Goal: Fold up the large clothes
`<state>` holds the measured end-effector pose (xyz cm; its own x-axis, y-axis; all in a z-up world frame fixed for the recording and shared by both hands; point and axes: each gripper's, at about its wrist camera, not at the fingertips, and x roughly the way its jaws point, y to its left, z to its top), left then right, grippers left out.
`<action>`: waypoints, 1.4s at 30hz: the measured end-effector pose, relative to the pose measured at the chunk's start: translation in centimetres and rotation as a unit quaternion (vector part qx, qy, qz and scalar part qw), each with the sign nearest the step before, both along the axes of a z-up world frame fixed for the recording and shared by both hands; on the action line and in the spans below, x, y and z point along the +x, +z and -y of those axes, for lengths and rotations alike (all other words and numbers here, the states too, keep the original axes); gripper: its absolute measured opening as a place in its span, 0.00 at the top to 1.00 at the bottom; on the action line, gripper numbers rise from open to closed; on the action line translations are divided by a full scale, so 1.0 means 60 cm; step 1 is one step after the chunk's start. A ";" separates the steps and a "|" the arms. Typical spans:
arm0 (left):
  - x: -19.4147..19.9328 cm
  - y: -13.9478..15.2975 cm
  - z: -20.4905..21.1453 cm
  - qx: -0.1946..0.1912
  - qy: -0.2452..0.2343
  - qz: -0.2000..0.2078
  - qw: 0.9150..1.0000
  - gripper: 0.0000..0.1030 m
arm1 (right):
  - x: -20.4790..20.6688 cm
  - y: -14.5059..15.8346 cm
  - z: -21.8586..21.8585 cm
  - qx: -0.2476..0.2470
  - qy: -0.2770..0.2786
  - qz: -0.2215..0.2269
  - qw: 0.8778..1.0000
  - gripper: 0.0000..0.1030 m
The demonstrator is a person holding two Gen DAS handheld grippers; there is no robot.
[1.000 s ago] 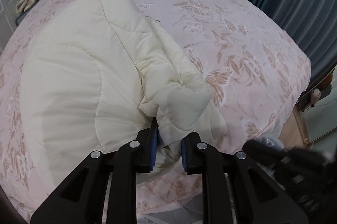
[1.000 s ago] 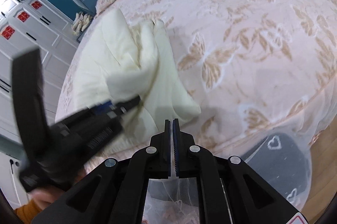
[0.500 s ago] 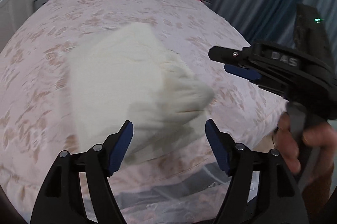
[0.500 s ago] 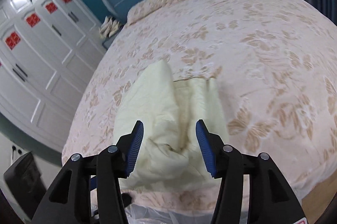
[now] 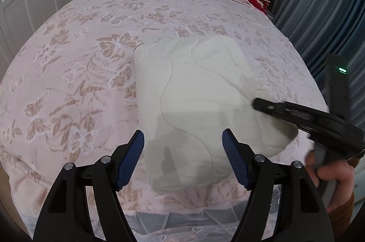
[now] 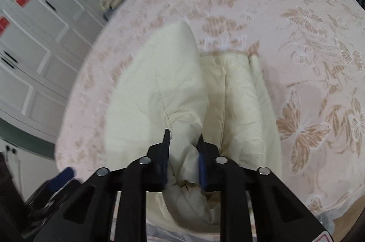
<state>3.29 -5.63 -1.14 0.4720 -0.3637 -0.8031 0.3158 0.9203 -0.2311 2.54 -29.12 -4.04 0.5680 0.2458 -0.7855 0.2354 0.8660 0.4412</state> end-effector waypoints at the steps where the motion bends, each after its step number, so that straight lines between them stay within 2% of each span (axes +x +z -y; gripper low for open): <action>1: 0.002 0.002 0.006 0.002 -0.001 0.002 1.000 0.34 | -0.012 0.010 0.004 0.002 -0.006 0.010 1.000 0.84; 3: 0.007 0.003 0.023 0.006 -0.009 0.005 1.000 0.34 | -0.044 0.022 0.019 -0.003 -0.027 0.023 0.999 0.84; 5: 0.012 -0.002 0.039 0.014 -0.016 0.004 1.000 0.34 | -0.080 0.015 0.036 -0.021 -0.050 0.015 0.998 0.85; 13: 0.016 -0.040 0.138 0.052 -0.063 -0.014 0.997 0.34 | -0.144 -0.077 0.076 0.014 -0.089 -0.035 0.995 0.85; 17: 0.020 -0.067 0.160 0.071 -0.065 -0.031 0.995 0.35 | -0.144 -0.105 0.078 0.018 -0.095 -0.044 0.994 0.85; 25: 0.018 -0.107 0.189 0.126 -0.070 -0.020 0.989 0.34 | -0.135 -0.143 0.085 0.034 -0.105 -0.060 0.992 0.82; 30: 0.023 -0.125 0.197 0.141 -0.070 -0.017 0.987 0.33 | -0.127 -0.160 0.089 0.037 -0.108 -0.068 0.991 0.81; 42: 0.031 -0.159 0.213 0.171 -0.073 -0.002 0.983 0.31 | -0.096 -0.167 0.077 -0.010 -0.091 -0.084 0.992 0.81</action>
